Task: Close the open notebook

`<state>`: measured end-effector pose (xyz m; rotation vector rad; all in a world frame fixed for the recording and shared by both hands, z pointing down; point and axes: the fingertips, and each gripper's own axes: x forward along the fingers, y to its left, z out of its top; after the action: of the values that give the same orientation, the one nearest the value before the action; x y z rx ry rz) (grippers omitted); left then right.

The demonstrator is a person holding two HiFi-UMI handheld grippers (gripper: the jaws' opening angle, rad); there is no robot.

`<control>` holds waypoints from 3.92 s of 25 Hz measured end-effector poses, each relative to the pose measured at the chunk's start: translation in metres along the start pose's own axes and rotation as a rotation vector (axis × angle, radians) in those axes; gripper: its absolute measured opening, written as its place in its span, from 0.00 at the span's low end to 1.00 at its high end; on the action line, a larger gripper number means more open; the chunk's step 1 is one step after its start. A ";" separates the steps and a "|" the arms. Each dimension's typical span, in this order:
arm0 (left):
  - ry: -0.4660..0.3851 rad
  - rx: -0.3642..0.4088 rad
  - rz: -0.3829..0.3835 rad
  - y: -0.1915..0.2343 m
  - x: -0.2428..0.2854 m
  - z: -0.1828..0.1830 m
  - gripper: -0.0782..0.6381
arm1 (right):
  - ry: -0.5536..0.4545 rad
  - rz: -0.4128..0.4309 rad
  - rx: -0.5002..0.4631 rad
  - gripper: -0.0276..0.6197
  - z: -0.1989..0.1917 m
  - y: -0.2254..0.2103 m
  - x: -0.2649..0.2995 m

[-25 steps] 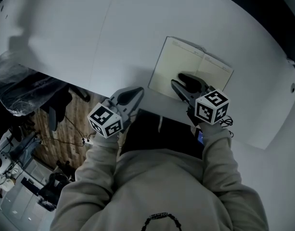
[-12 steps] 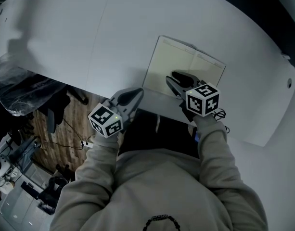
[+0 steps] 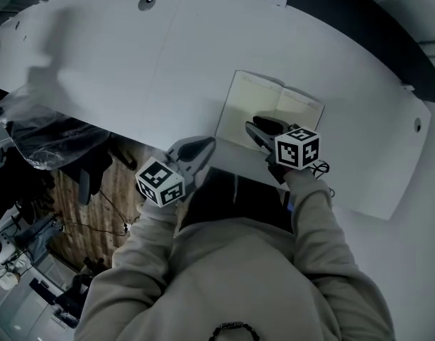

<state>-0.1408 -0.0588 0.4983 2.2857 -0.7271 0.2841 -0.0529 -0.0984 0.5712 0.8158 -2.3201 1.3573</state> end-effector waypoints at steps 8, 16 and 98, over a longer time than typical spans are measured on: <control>-0.011 0.050 -0.025 -0.012 -0.002 0.022 0.11 | -0.059 -0.004 -0.009 0.25 0.029 0.014 -0.022; -0.057 0.097 -0.011 -0.019 0.001 0.059 0.11 | -0.109 -0.017 -0.070 0.25 0.069 0.034 -0.051; -0.063 0.393 -0.286 -0.175 0.059 0.191 0.11 | -0.457 -0.196 -0.279 0.07 0.123 0.076 -0.301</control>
<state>0.0070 -0.1127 0.2843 2.7436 -0.3882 0.2361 0.1347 -0.0837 0.2957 1.3260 -2.5926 0.8001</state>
